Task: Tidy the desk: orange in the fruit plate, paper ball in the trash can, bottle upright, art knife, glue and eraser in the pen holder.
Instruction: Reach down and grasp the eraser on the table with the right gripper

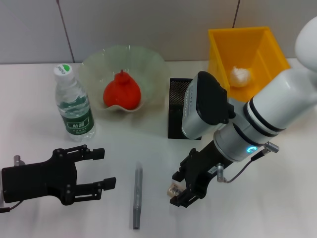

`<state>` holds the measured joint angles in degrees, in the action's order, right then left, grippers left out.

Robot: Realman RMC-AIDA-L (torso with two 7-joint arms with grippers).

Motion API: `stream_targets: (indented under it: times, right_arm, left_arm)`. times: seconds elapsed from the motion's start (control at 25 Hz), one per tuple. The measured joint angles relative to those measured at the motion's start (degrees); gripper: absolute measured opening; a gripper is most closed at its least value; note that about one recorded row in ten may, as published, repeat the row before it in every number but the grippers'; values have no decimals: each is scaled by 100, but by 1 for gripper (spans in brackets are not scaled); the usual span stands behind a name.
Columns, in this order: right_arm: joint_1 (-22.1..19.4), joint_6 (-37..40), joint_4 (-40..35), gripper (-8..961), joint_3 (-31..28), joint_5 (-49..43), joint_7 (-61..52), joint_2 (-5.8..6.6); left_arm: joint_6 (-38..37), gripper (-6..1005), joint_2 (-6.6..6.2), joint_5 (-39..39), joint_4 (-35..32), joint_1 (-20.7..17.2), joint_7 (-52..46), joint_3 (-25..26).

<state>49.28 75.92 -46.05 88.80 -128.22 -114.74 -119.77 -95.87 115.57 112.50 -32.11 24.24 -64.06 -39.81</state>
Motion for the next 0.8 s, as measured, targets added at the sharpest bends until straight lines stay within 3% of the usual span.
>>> stream_targets:
  times: [0.8]
  right_arm:
    - [3,-330,62,611,480,-40,-229,-1]
  left_arm:
    - [-19,754,0,-31,-41,-55,-46,0]
